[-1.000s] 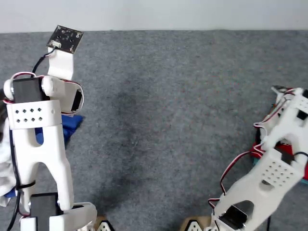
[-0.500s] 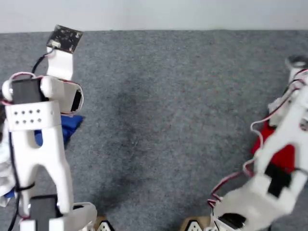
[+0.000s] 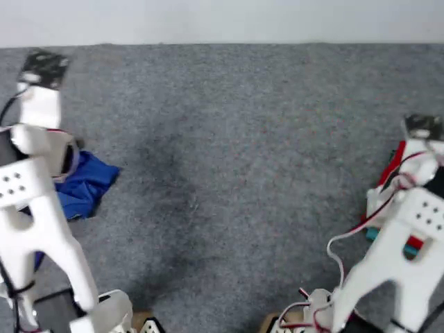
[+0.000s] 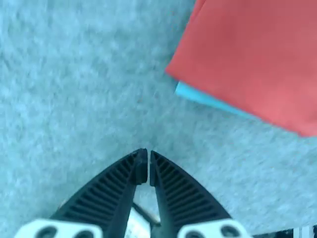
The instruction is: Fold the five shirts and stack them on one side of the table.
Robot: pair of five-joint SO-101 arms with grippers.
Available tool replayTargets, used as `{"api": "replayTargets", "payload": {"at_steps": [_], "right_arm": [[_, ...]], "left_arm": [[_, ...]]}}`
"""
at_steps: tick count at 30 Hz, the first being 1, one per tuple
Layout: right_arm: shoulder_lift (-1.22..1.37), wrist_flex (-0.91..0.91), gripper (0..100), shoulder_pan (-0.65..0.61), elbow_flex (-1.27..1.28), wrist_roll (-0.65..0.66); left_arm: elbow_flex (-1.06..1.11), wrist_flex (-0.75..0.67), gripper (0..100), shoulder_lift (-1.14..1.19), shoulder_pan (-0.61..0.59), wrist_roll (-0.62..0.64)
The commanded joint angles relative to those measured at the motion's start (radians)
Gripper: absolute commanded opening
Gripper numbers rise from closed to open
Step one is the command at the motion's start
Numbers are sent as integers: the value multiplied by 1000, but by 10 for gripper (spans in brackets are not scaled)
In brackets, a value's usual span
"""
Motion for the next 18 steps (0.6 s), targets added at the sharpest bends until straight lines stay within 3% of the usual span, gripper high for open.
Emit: {"api": "replayTargets", "payload": {"at_steps": [1,7,18], "right_arm": [[-120,41,10,-7,98,-11],[-216,39,10,-7,213,-6],[-317,41,10,-7,226,-8]], "left_arm": [[-5,0,123,98,-110,-94],[1,-94,214,299,-143,-157],[-1,-232,215,680,-127,-265]]}}
